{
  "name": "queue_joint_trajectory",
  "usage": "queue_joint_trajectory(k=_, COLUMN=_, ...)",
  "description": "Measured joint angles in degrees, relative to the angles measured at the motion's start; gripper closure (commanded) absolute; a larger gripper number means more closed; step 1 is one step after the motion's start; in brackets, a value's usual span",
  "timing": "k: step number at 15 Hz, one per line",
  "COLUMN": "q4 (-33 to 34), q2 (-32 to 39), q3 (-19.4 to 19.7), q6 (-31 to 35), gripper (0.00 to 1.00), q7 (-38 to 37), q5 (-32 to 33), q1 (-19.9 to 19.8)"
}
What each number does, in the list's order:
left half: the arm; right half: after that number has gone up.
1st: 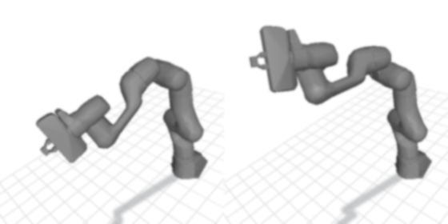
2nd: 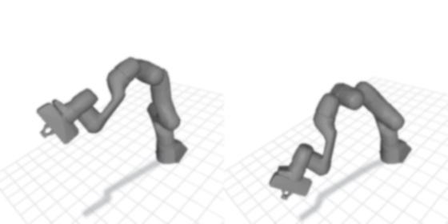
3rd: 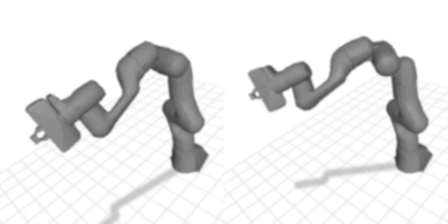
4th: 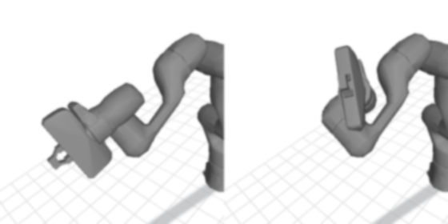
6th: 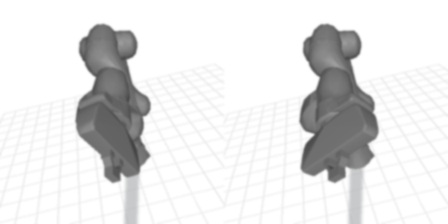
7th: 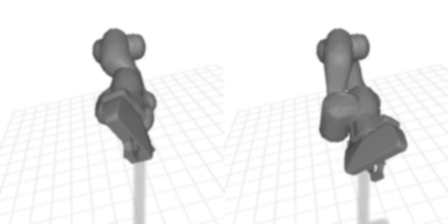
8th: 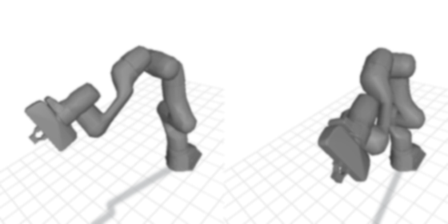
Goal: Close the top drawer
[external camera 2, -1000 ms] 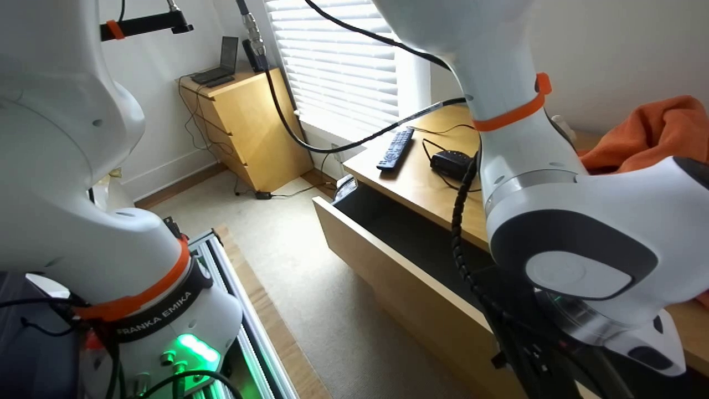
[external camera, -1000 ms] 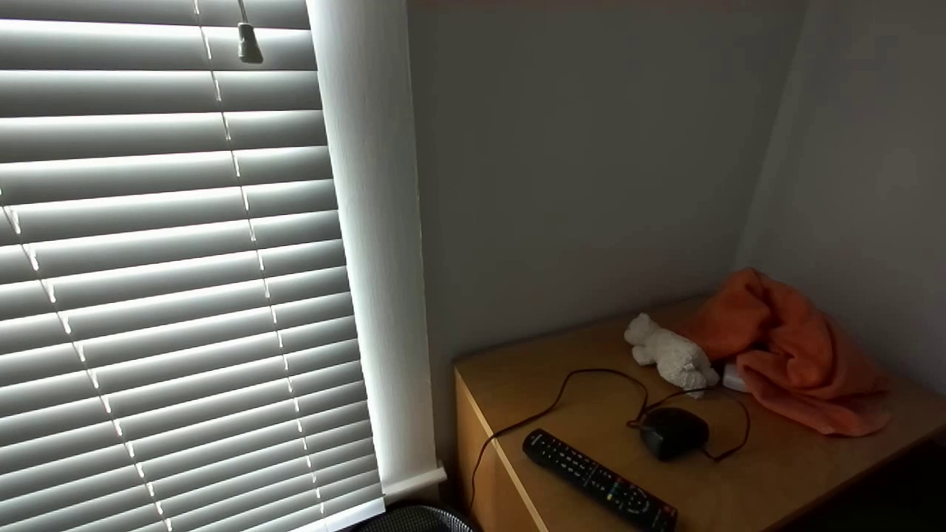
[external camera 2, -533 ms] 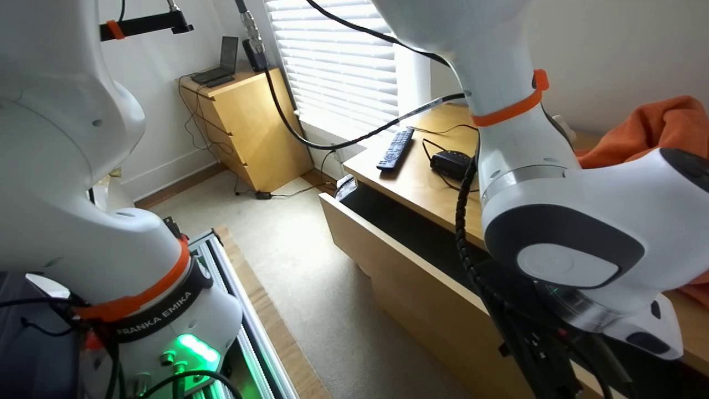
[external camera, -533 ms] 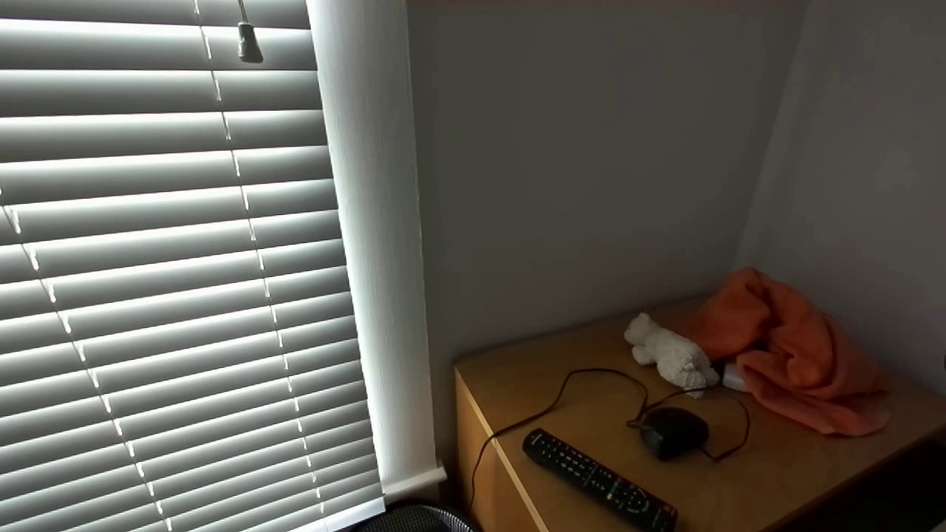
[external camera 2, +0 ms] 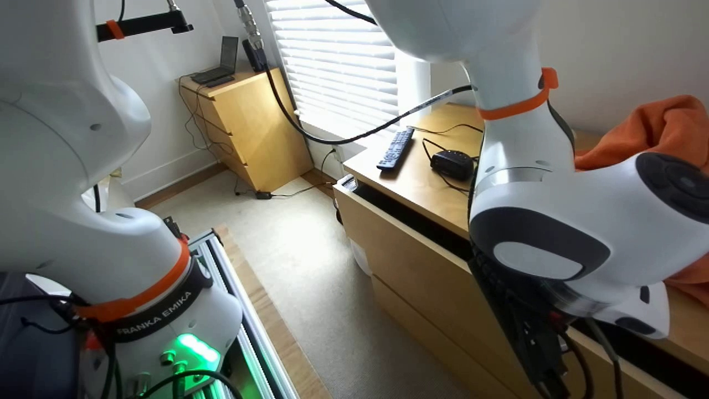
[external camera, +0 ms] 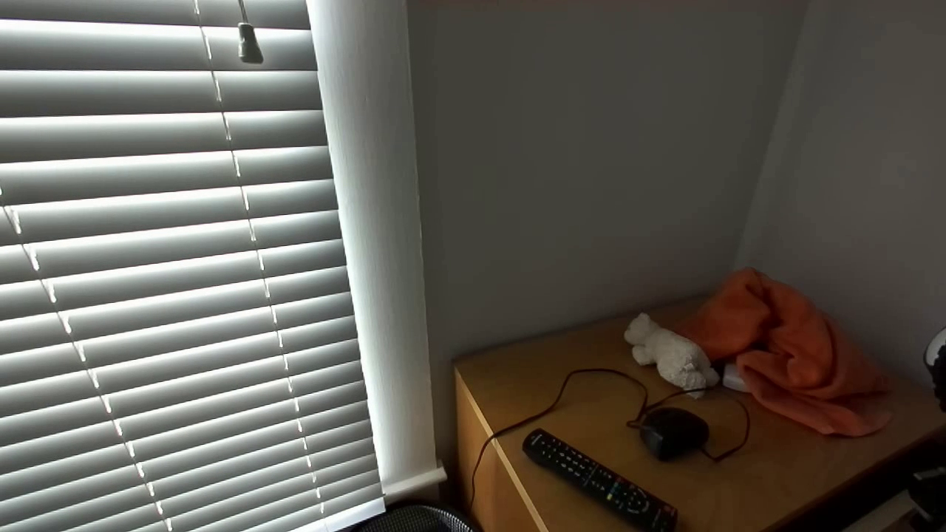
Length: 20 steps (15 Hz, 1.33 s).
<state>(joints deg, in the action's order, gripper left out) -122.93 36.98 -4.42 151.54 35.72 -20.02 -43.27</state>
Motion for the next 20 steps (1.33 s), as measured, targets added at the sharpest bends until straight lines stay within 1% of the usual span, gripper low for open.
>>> queue_joint_trajectory(k=3, q4=0.6, q2=1.7, q3=-4.5, q6=2.5, gripper=1.0, q7=2.7, q5=-4.5, q1=-3.5)
queue_joint_trajectory(k=6, q4=1.8, q2=3.3, q3=-8.4, q6=3.8, gripper=1.0, q7=4.5, q5=-7.5, q1=-6.9)
queue_joint_trajectory(k=15, q4=2.7, q2=6.3, q3=-15.2, q6=4.1, gripper=1.0, q7=9.6, q5=-11.7, q1=-15.5)
queue_joint_trajectory(k=17, q4=2.8, q2=6.9, q3=-16.9, q6=4.1, gripper=1.0, q7=11.4, q5=-13.7, q1=-17.6)
queue_joint_trajectory(k=20, q4=2.9, q2=8.2, q3=-19.4, q6=4.1, gripper=1.0, q7=14.0, q5=-18.7, q1=-20.8)
